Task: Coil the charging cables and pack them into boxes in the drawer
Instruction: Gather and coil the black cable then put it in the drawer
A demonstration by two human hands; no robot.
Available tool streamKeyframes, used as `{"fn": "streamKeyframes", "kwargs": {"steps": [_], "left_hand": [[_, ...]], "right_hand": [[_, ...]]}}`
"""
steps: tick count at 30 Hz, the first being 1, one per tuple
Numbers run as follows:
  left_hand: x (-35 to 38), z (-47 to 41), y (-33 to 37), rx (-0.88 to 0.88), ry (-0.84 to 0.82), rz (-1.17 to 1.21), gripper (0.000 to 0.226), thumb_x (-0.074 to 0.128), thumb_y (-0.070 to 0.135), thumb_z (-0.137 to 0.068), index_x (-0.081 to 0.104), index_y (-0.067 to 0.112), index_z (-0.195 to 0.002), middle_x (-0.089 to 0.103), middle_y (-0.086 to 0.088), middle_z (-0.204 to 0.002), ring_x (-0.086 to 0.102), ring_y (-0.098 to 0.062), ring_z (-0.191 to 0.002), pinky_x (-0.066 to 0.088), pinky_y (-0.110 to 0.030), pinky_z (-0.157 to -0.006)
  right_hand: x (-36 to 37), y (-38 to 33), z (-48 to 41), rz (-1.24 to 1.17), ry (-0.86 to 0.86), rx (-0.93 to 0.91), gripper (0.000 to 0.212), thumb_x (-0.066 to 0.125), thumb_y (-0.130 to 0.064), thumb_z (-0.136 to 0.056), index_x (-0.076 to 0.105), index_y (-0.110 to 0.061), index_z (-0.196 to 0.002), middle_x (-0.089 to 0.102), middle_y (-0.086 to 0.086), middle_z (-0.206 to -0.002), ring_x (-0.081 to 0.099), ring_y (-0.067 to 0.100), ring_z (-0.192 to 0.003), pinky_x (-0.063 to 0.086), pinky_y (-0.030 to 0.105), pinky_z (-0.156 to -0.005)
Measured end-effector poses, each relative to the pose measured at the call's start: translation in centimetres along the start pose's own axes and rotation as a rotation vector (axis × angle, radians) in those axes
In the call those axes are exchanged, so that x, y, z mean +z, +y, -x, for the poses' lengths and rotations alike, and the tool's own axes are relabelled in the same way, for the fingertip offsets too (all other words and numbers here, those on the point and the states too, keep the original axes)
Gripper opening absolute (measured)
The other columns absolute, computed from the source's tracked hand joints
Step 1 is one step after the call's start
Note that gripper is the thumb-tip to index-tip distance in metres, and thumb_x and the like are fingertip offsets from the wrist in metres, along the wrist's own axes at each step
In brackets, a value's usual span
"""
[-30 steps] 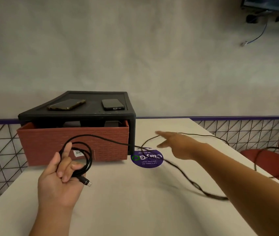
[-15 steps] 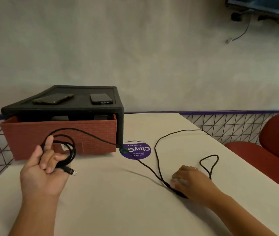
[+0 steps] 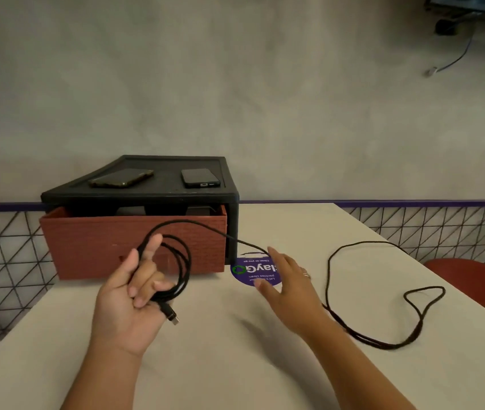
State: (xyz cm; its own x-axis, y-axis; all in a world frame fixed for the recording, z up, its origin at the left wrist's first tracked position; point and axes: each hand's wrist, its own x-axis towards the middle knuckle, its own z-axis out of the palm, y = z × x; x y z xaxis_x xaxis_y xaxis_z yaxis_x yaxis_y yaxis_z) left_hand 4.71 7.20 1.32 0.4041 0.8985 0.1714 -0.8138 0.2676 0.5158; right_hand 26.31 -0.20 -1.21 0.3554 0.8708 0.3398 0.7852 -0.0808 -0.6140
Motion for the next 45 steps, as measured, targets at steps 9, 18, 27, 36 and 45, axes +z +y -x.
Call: {"fn": "streamKeyframes", "kwargs": {"steps": [9, 18, 27, 36, 45], "left_hand": [[1.6, 0.9, -3.4, -0.357, -0.203, -0.083, 0.054, 0.093, 0.025, -0.043, 0.073, 0.002, -0.088, 0.011, 0.008, -0.042, 0.009, -0.006, -0.034, 0.038, -0.020, -0.035], [3.1, 1.6, -5.9, -0.374, -0.126, -0.284, 0.029, 0.064, 0.023, -0.076, 0.048, 0.012, -0.054, 0.024, 0.003, -0.038, 0.025, -0.009, -0.030, 0.044, -0.026, -0.048], [3.5, 2.0, -7.5, -0.416, -0.121, -0.303, 0.019, 0.064, 0.023, -0.066, 0.054, 0.009, -0.058, 0.027, 0.000, -0.040, 0.027, -0.013, -0.035, 0.038, -0.032, -0.062], [4.2, 2.4, -6.9, -0.330, -0.035, -0.247, 0.027, 0.061, 0.031, -0.070, 0.059, 0.007, -0.059, 0.017, 0.008, -0.035, 0.018, -0.006, -0.027, 0.036, -0.023, -0.037], [2.6, 0.8, -3.6, -0.086, -0.014, -0.029, 0.064, 0.068, 0.020, -0.052, 0.062, -0.006, -0.110, 0.035, 0.007, -0.049, 0.021, -0.003, -0.034, 0.036, -0.018, -0.035]], "right_hand": [[0.8, -5.3, 1.4, -0.514, -0.001, -0.205, 0.047, 0.032, -0.066, -0.085, 0.048, -0.043, -0.122, 0.058, -0.027, -0.102, 0.055, -0.007, -0.099, 0.044, 0.018, -0.091], [0.0, -6.1, 1.9, -1.058, 0.042, 0.315, 0.034, 0.040, -0.021, -0.098, 0.060, -0.010, -0.073, 0.038, -0.006, -0.044, 0.031, 0.008, -0.041, 0.029, 0.021, -0.049], [0.2, -4.9, 1.0, -0.869, 0.223, 0.341, 0.041, 0.057, -0.029, -0.088, 0.062, 0.010, -0.077, 0.035, 0.004, -0.050, 0.029, 0.018, -0.051, 0.029, 0.031, -0.057], [1.0, -3.4, 0.5, -0.758, 0.150, 0.031, 0.049, 0.050, -0.034, -0.094, 0.060, 0.011, -0.078, 0.036, 0.004, -0.052, 0.027, 0.008, -0.046, 0.025, 0.018, -0.046], [-0.2, 0.2, 0.5, 0.181, -0.223, -0.094, 0.027, 0.042, -0.030, -0.097, 0.059, -0.011, -0.089, 0.062, 0.004, -0.086, 0.051, 0.022, -0.078, 0.039, 0.031, -0.065]]}}
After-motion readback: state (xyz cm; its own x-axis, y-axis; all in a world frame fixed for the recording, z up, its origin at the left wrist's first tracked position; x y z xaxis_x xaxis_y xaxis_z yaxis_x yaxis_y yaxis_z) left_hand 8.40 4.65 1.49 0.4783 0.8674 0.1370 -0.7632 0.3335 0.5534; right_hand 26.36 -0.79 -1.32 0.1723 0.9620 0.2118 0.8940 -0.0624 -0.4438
